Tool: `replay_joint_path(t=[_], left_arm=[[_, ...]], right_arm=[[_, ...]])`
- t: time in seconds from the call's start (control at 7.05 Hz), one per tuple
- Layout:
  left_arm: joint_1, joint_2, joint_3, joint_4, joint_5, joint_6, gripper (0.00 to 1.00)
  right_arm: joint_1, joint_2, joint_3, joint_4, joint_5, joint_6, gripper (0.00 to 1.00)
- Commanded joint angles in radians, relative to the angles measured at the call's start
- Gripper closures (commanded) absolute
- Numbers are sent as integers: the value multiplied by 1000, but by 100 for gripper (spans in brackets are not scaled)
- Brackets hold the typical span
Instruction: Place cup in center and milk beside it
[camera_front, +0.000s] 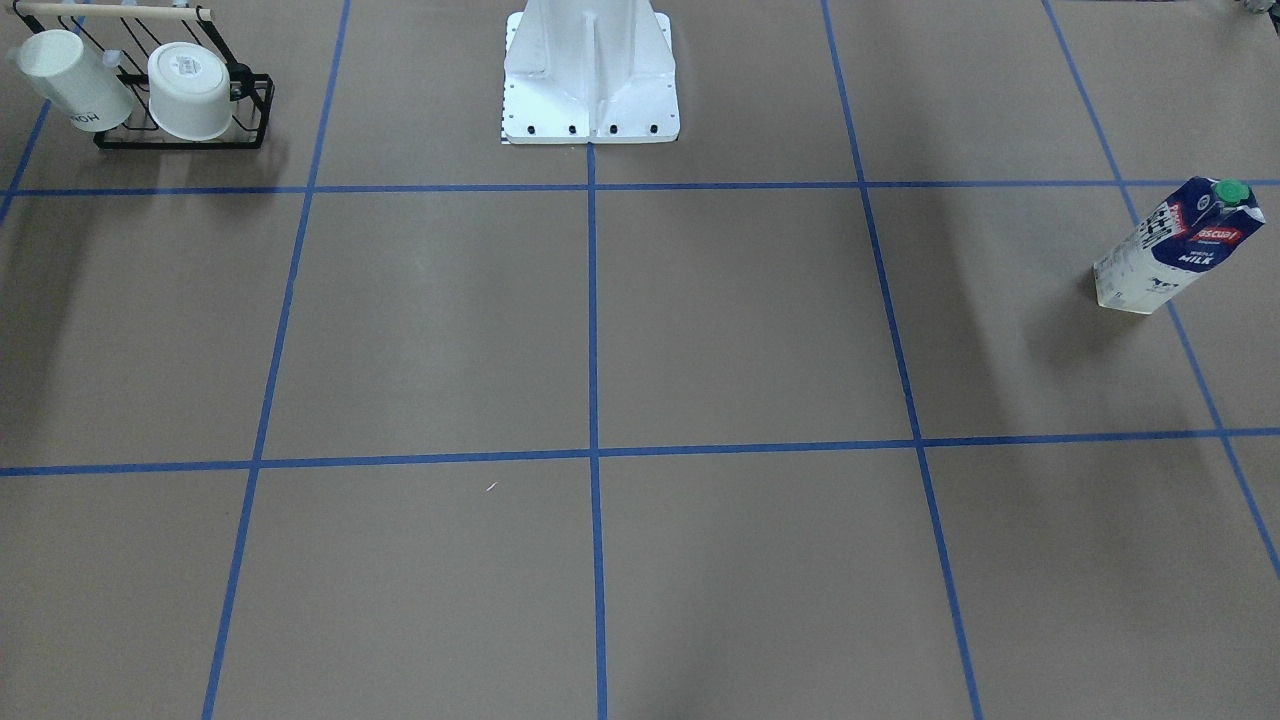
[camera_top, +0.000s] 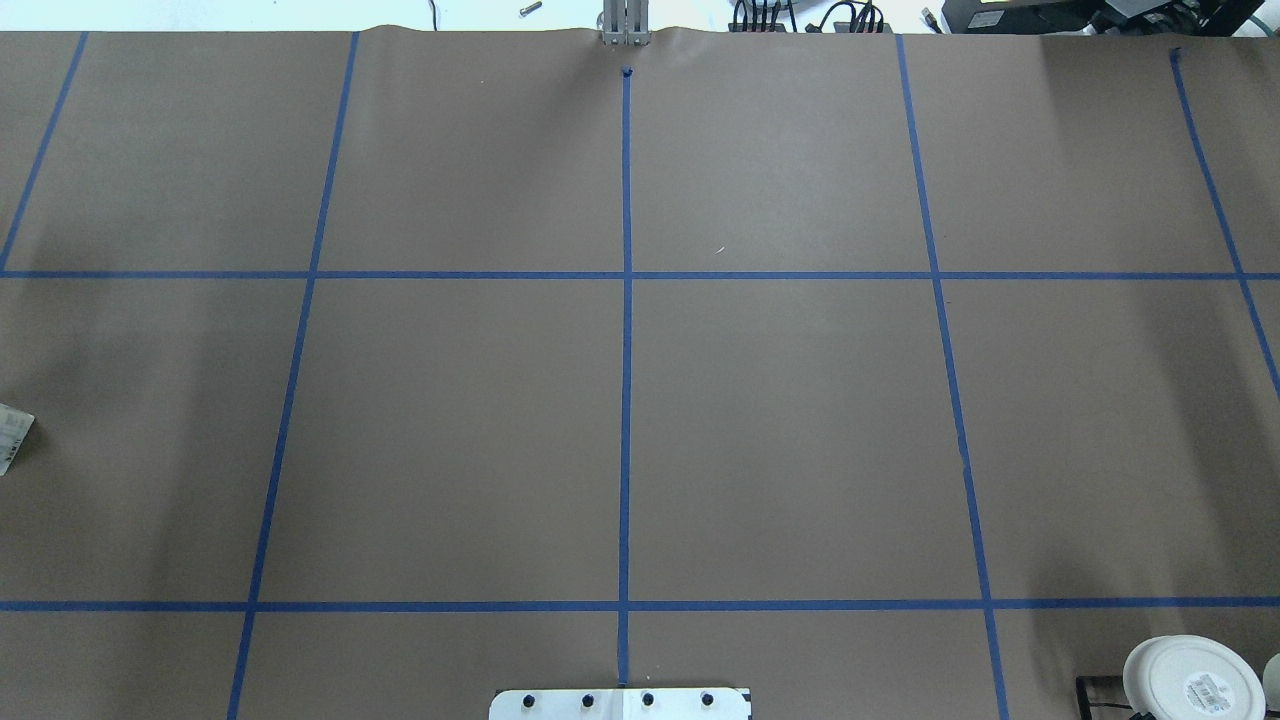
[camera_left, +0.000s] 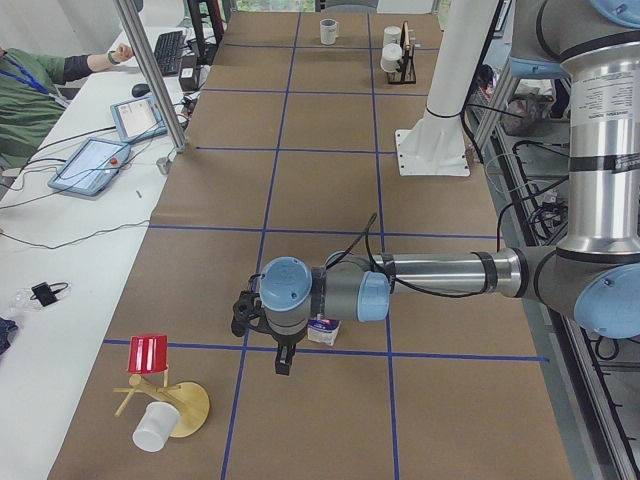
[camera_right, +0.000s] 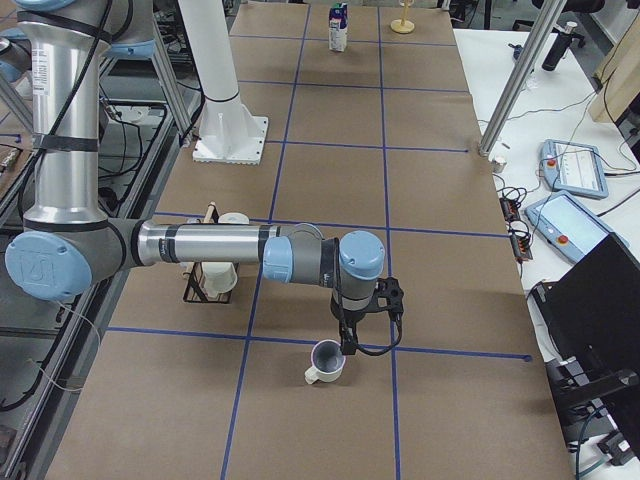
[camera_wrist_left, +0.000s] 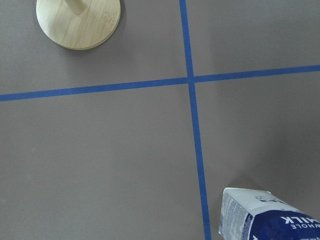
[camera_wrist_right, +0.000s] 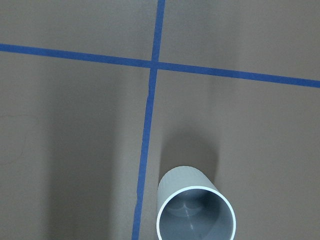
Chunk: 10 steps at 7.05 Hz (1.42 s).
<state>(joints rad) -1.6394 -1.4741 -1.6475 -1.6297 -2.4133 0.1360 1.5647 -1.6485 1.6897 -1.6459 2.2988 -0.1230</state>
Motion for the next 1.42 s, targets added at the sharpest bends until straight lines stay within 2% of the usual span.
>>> replay_joint_path(t=[0.0,0.43,0.71,0.85,0.99,1.14,1.28], left_arm=[[0,-2,-35,-1,3,0,2],[0,-24,-98,-16,2,-9,2],[-2,-47,-69,-208,3,-15,2],[-2,-41,-71,-237,-3,-15,2],[-2,-38,-66,-239,-4,-12,2],[-2,-38,-68,-239,-4,-12,2],[-2,-38,-68,-239,-4,-12,2]], right_arm=[[0,18,8,1,-4,-1,0],[0,82,45,0,-9,11,0],[2,99,60,5,-4,10,0],[2,70,54,81,-4,0,0],[2,12,24,248,-1,2,0],[-2,-41,-5,403,4,49,0],[-27,-95,-8,466,14,191,0]])
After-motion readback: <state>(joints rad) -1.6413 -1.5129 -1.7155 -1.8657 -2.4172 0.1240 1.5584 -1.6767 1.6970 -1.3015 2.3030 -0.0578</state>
